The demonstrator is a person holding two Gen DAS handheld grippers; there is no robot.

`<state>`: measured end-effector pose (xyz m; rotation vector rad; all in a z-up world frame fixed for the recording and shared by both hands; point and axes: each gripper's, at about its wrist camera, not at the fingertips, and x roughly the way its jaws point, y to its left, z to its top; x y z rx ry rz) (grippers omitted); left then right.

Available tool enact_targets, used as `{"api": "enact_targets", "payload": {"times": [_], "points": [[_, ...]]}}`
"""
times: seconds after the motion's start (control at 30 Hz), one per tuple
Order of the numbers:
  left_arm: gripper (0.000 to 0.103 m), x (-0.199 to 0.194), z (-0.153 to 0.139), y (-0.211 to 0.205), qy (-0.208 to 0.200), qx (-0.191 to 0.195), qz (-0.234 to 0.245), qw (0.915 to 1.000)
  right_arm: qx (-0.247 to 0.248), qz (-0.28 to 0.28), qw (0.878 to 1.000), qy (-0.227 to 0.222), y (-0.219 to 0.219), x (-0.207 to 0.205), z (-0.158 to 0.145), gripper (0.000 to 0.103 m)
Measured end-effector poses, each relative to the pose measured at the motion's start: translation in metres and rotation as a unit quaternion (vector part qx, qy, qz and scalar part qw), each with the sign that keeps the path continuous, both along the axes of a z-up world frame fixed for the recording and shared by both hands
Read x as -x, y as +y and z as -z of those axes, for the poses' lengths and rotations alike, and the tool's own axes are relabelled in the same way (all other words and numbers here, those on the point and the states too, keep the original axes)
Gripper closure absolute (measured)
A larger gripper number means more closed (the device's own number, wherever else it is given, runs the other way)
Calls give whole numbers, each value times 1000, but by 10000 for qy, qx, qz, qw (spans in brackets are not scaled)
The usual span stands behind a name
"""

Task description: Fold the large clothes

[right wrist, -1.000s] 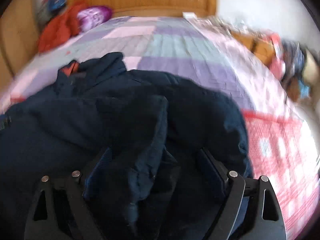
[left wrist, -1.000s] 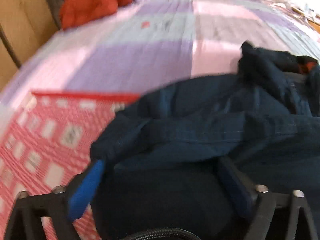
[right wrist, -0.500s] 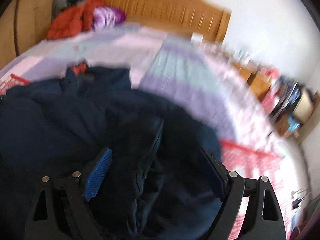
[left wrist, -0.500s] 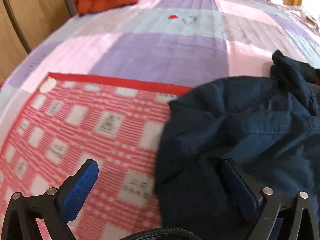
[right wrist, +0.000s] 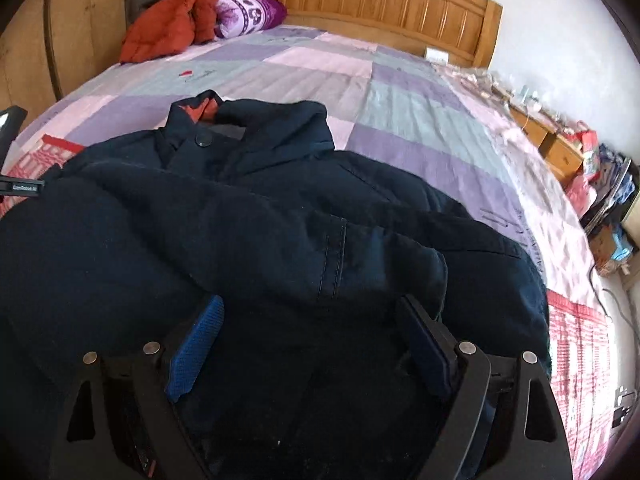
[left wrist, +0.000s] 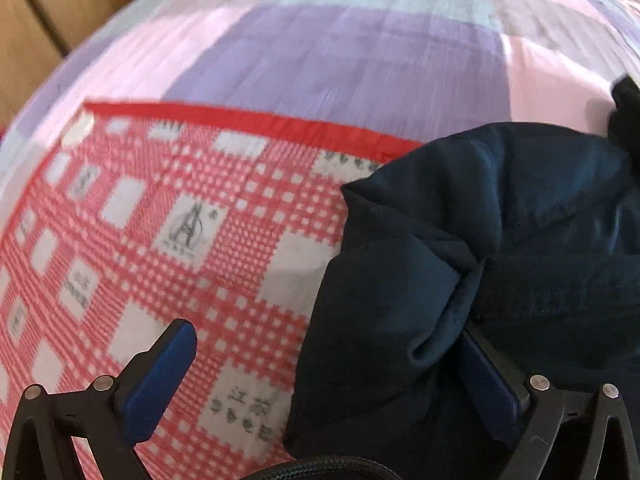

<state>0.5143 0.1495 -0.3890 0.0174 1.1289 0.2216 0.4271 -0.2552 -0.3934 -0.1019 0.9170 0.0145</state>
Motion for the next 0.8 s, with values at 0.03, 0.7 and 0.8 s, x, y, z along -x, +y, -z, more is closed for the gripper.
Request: {"api": "enact_targets", "payload": {"times": [0.03,0.7,0.8], "points": [[2,5,-6,2,-57,121,-104,9999,-15,16,10000,30,0,0,-3,13],[5,213,-13,-64,-510,29,1825,9819,-34,-194,9997,128,23,169,6,14],[4,229,0,-53,-499,-114,1758,9831,-216,283,9989,303,-7,191,17,14]]}}
